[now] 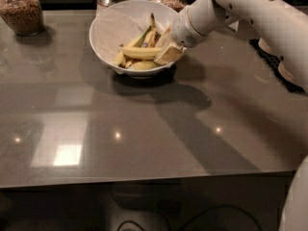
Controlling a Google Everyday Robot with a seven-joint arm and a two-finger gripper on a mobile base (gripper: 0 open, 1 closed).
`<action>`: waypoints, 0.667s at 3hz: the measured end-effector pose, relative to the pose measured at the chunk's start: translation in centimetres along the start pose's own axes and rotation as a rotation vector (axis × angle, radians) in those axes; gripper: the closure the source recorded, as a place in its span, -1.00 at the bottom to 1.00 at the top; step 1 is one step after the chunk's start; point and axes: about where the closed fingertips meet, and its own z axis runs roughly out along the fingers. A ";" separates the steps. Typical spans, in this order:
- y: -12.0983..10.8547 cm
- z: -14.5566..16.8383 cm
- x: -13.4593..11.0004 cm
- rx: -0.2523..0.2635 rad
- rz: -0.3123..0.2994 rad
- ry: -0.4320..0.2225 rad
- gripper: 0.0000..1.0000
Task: Pick banana from white bowl
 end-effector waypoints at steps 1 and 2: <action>-0.1 -0.8 -0.7 -0.007 -0.016 0.004 1.00; -0.2 -2.7 -1.5 0.000 -0.033 0.011 1.00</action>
Offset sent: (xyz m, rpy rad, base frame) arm -0.0193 -0.0158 0.0573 -0.0351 -0.0447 0.0169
